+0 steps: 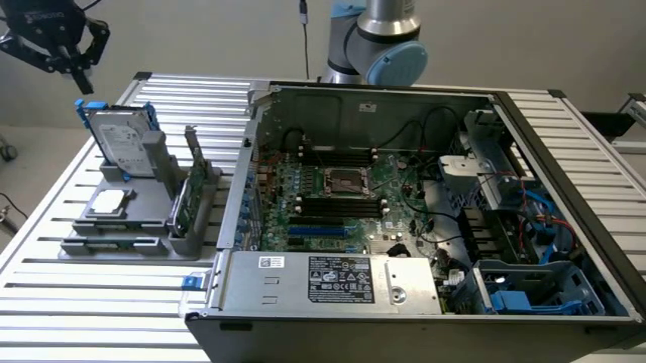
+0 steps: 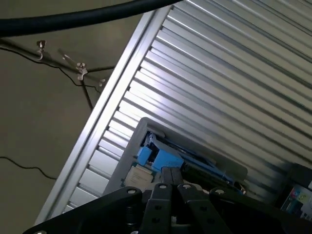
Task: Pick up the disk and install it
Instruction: 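Pick up the disk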
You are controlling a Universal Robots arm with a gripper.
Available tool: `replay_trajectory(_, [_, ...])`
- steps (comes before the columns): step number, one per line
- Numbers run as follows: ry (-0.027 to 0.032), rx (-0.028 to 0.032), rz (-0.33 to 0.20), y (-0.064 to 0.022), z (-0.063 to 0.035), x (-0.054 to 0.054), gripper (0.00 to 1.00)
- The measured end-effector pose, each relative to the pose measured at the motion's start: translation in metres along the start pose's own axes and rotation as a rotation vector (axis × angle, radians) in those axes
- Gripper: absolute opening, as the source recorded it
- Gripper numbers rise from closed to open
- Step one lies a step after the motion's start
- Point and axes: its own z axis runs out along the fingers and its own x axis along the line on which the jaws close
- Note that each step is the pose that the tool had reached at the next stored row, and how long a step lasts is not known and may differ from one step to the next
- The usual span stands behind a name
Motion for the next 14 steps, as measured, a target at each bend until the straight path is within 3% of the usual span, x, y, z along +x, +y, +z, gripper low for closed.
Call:
replay_trajectory(7, [0.0054,0.0052,-0.11,0.0002,-0.0012,-0.0001,0.11])
replay_trajectory(14, [0.0087,0.0063,-0.224,0.0004,-0.0041,-0.0001,0.11])
